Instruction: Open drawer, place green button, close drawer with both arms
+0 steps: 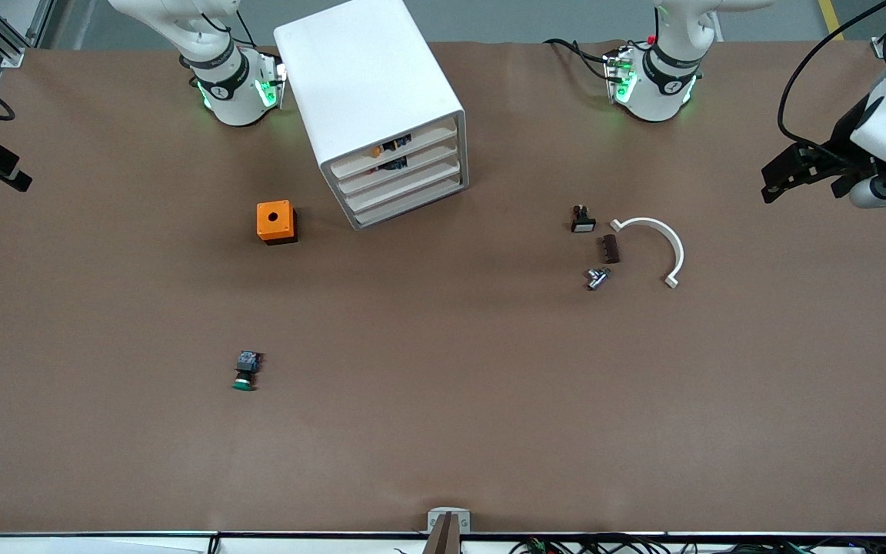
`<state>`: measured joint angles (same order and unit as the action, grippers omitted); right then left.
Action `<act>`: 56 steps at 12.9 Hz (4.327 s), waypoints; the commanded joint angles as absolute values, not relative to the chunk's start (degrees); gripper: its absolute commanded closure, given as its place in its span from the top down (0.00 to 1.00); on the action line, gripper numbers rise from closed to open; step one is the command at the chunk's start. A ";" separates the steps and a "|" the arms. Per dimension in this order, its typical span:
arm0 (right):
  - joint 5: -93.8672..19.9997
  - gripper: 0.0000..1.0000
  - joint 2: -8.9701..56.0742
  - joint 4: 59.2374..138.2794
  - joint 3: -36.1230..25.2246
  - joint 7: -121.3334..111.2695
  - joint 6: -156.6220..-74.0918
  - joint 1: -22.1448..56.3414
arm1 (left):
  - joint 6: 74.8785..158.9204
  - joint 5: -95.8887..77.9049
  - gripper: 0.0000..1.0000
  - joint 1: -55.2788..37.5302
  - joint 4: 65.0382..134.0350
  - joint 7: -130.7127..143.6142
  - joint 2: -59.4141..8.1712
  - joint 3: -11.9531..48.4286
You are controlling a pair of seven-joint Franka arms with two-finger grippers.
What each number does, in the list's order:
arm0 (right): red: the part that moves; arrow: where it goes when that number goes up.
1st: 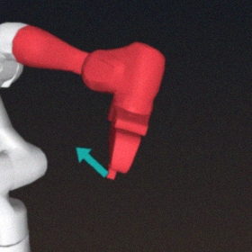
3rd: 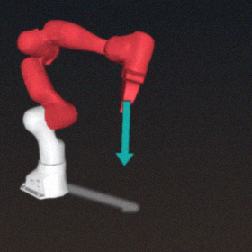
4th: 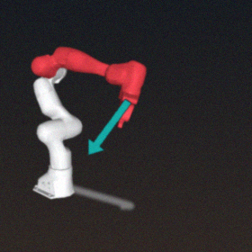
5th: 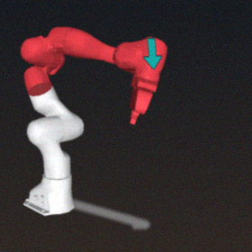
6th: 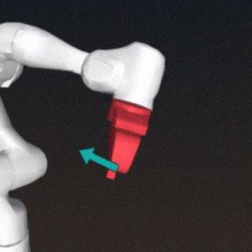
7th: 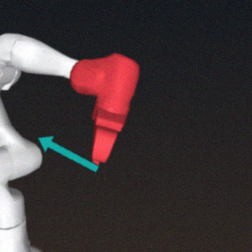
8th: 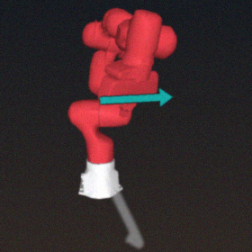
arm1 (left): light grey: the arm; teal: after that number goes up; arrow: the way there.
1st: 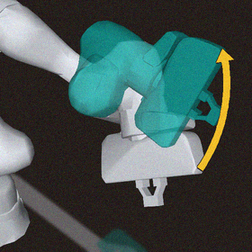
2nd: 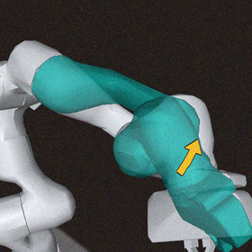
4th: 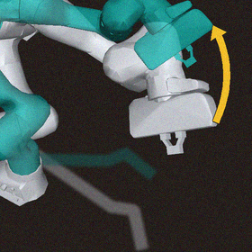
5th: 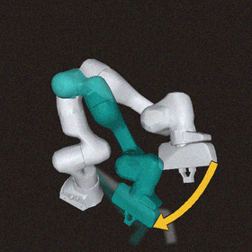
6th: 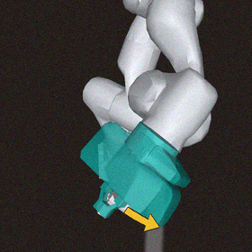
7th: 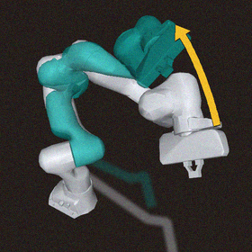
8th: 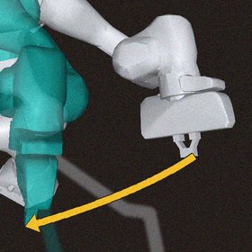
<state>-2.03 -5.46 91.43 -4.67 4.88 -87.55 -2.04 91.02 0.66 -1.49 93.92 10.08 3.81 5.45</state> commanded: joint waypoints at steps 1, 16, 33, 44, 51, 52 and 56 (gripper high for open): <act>-1.85 1.00 -5.89 92.28 -4.57 5.36 -88.06 -2.37 | 89.39 0.88 1.00 -1.14 92.29 9.49 3.43 5.54; -3.68 1.00 -2.12 93.42 -4.31 8.16 -95.25 -0.45 | 92.10 -0.09 1.00 -6.32 79.65 16.93 -22.03 5.71; -8.17 1.00 38.66 93.16 -0.79 13.71 -133.77 7.20 | 101.43 -12.20 1.00 -25.66 79.10 79.59 -38.14 5.71; -8.09 0.57 42.28 93.43 -0.79 12.74 -136.68 8.70 | 101.34 -41.81 0.98 -31.37 80.33 104.66 -47.10 5.71; -8.09 0.07 41.93 93.25 -0.79 13.01 -134.31 7.65 | 100.90 -56.25 0.76 -35.23 80.16 123.90 -51.94 5.71; -8.09 0.03 41.75 92.64 -0.79 13.18 -132.38 7.39 | 100.72 -56.86 0.71 -35.94 80.24 125.14 -52.29 5.80; -11.25 0.01 40.25 86.77 -0.88 17.83 -121.15 7.73 | 98.53 -63.54 0.57 -37.35 80.24 126.82 -54.40 5.71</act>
<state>-9.53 41.86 89.68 -1.33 15.00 -127.01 8.07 100.70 -60.87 -37.60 80.96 125.50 -53.08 6.16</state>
